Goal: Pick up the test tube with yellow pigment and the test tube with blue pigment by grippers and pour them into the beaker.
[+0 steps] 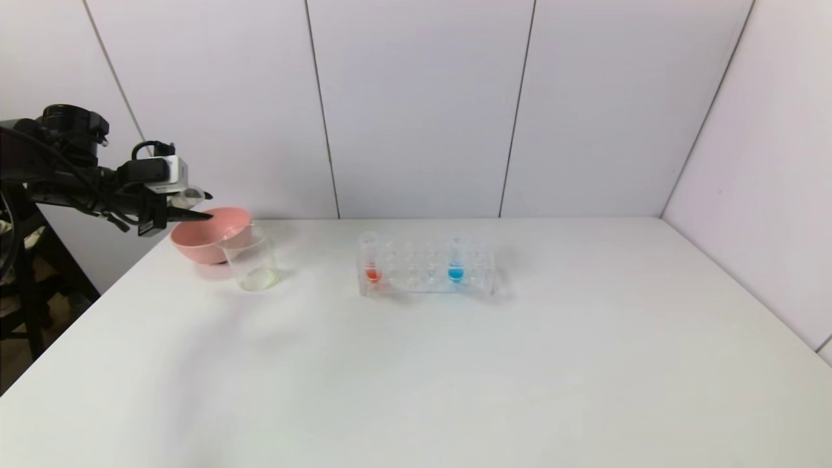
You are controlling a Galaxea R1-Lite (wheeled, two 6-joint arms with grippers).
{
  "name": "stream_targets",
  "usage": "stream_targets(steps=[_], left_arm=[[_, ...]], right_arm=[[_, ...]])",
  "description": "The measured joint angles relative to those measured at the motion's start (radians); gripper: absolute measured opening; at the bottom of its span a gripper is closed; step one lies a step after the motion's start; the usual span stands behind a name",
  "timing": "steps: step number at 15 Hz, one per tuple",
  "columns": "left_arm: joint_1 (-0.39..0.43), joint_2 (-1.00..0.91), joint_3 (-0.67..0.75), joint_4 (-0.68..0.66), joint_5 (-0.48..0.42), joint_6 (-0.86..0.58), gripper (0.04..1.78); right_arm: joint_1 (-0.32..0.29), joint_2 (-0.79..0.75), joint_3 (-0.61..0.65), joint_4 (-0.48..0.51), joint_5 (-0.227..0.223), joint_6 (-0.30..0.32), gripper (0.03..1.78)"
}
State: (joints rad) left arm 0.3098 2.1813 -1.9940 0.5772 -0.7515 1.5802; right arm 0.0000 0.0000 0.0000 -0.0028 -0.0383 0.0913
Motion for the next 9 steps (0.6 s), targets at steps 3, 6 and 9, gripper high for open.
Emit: stream_targets(steps=[3,6,9], left_arm=[[-0.004,0.005,0.000,-0.001,0.010,0.017,0.55],[-0.010,0.008,-0.002,-0.006,0.032,0.019,0.55],[-0.019,0.009,-0.003,-0.011,0.055,0.032,0.55]], right_arm=[[0.000,0.000,0.000,0.000,0.000,0.000,1.71],[0.000,0.000,0.000,0.000,0.000,0.000,1.71],[0.000,0.000,0.000,0.000,0.000,0.000,1.71]])
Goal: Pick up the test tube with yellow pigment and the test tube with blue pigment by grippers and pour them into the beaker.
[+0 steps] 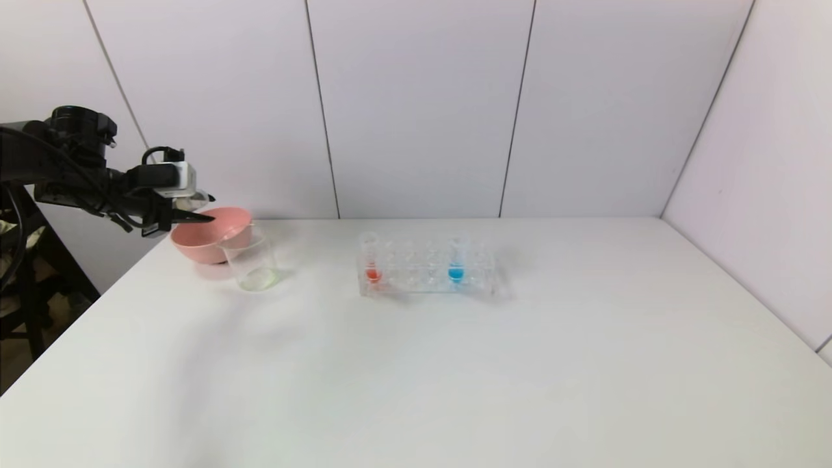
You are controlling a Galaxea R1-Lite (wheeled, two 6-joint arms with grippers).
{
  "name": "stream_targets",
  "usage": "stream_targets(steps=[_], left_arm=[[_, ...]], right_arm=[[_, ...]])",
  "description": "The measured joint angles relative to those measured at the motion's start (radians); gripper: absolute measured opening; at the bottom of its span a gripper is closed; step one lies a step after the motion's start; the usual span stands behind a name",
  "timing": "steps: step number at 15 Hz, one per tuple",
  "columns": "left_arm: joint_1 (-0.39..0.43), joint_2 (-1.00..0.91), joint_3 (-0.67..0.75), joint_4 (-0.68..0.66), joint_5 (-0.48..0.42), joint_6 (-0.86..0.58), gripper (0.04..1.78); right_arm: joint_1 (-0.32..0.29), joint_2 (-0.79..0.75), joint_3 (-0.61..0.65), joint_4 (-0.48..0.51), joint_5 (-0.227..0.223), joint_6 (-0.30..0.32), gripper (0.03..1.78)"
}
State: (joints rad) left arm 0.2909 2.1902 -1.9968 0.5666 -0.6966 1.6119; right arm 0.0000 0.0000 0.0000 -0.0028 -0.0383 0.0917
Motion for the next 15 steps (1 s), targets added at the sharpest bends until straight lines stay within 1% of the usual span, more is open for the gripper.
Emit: stream_targets(steps=[3,6,9,15], left_arm=[[-0.005,0.001,-0.004,-0.004,0.014,0.057,0.55],[-0.018,0.007,-0.007,-0.003,0.031,0.064,0.55],[-0.025,0.011,-0.008,-0.004,0.074,0.087,0.55],[-0.035,0.014,-0.008,-0.014,0.090,0.088,0.55]], right_arm=[[0.000,0.000,0.000,0.000,0.000,0.000,1.71],[0.000,0.000,0.000,0.000,0.000,0.000,1.71],[0.000,0.000,0.000,0.000,0.000,0.000,1.71],[0.000,0.000,0.000,0.000,0.000,0.000,1.71]])
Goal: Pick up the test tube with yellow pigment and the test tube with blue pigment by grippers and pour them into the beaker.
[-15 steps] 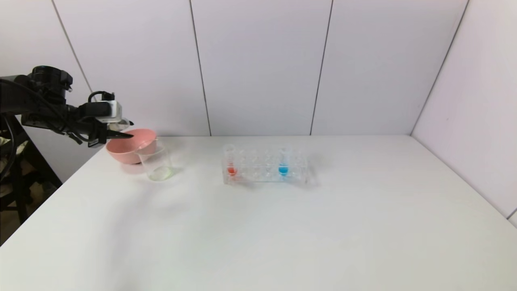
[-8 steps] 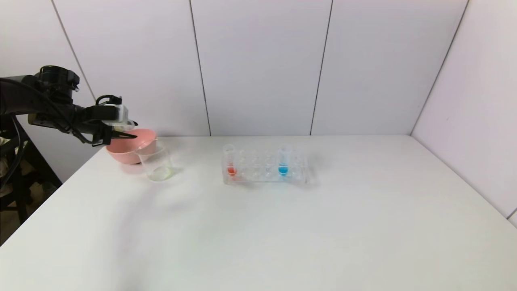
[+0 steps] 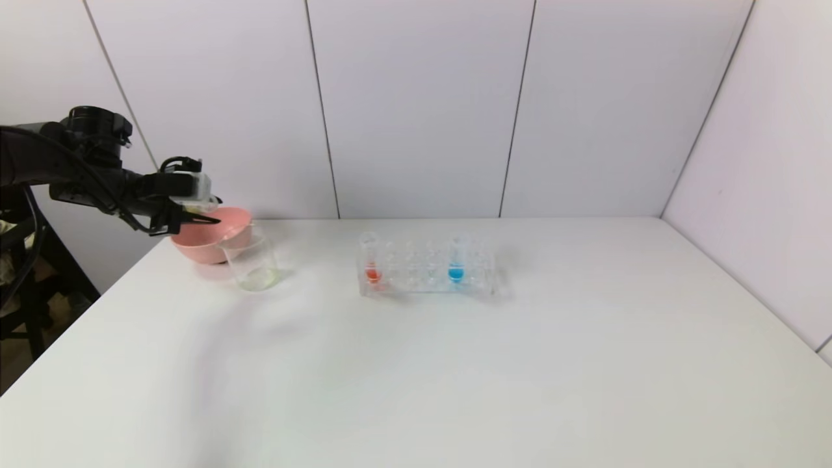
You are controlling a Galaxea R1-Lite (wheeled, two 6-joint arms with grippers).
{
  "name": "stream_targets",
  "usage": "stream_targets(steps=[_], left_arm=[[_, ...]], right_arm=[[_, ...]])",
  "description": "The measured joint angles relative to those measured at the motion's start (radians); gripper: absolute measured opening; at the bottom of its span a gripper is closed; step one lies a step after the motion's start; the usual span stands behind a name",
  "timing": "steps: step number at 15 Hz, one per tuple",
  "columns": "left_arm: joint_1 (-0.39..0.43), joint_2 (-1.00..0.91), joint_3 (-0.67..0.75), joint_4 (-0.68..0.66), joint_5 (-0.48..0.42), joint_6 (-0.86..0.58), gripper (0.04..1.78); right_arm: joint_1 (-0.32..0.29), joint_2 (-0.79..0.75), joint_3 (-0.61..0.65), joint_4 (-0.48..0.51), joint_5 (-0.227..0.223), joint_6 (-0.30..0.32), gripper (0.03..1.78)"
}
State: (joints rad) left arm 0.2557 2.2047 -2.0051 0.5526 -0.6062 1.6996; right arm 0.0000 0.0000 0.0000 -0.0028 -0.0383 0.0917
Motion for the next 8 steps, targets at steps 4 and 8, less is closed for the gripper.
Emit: stream_targets(steps=[4,8], left_arm=[[-0.014,0.003,0.000,-0.005,0.026,0.000,0.55],[-0.016,0.002,-0.001,-0.005,0.053,-0.007,0.55]], right_arm=[[0.000,0.000,0.000,0.000,0.000,0.000,1.71],[0.000,0.000,0.000,0.000,0.000,0.000,1.71]])
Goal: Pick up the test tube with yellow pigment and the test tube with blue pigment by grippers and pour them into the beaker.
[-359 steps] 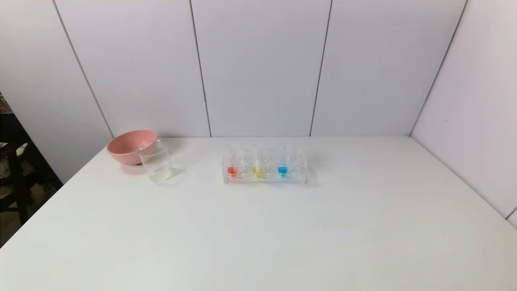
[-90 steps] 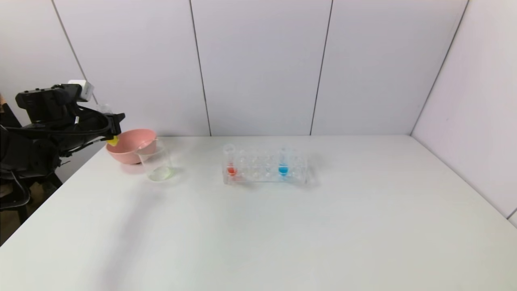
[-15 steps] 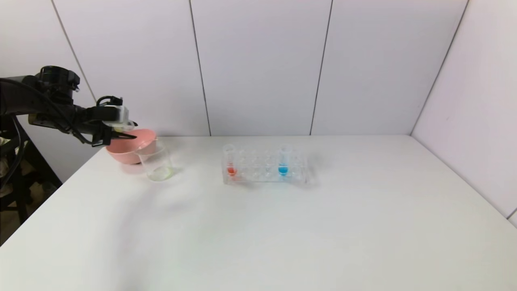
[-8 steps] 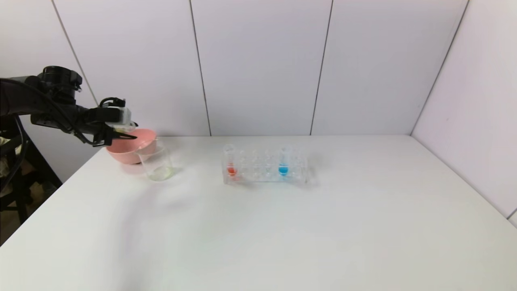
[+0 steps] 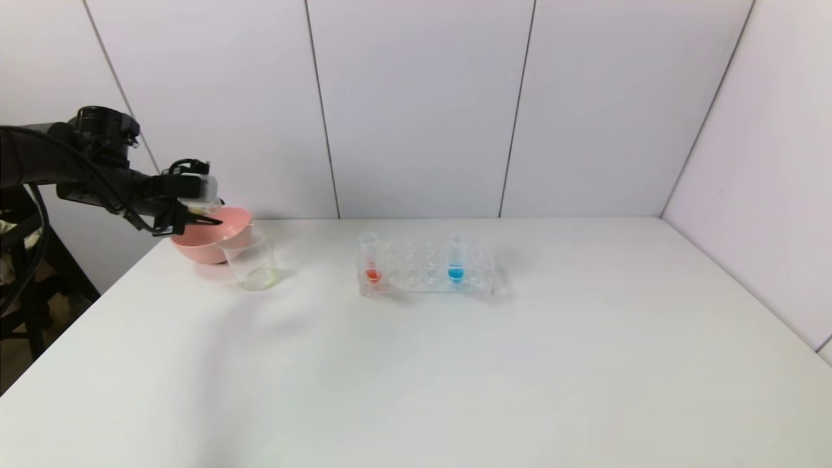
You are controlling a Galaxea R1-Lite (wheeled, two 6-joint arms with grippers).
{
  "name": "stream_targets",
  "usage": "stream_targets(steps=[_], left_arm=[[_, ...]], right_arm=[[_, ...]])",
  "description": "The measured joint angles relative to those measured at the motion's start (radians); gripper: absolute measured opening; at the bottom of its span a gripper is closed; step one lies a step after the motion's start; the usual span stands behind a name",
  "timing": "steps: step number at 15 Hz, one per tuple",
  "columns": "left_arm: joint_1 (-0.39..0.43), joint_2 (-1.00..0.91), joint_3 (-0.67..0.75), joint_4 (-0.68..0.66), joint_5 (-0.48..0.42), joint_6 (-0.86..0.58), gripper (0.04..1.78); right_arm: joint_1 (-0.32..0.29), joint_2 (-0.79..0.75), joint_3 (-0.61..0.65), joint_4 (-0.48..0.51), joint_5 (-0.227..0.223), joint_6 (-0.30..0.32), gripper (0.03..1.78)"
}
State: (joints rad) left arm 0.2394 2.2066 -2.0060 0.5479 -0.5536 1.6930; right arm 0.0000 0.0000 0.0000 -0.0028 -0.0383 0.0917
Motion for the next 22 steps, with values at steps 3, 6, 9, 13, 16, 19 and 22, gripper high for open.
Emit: stream_targets(steps=[3,6,9,13,16,19,22], left_arm=[[0.002,-0.003,-0.001,0.012,0.032,-0.024,0.54],[0.001,-0.006,-0.003,0.033,0.050,-0.037,0.55],[0.001,-0.007,-0.006,0.052,0.056,-0.046,0.54],[0.002,-0.011,-0.007,0.105,0.084,-0.050,0.54],[0.001,-0.013,-0.007,0.119,0.093,-0.052,0.54],[0.002,-0.017,-0.007,0.150,0.111,-0.056,0.55],[0.002,-0.021,-0.007,0.169,0.124,-0.057,0.54]], right_arm=[[0.000,0.000,0.000,0.000,0.000,0.000,1.71],[0.000,0.000,0.000,0.000,0.000,0.000,1.71],[0.000,0.000,0.000,0.000,0.000,0.000,1.71],[0.000,0.000,0.000,0.000,0.000,0.000,1.71],[0.000,0.000,0.000,0.000,0.000,0.000,1.71],[0.000,0.000,0.000,0.000,0.000,0.000,1.71],[0.000,0.000,0.000,0.000,0.000,0.000,1.71]])
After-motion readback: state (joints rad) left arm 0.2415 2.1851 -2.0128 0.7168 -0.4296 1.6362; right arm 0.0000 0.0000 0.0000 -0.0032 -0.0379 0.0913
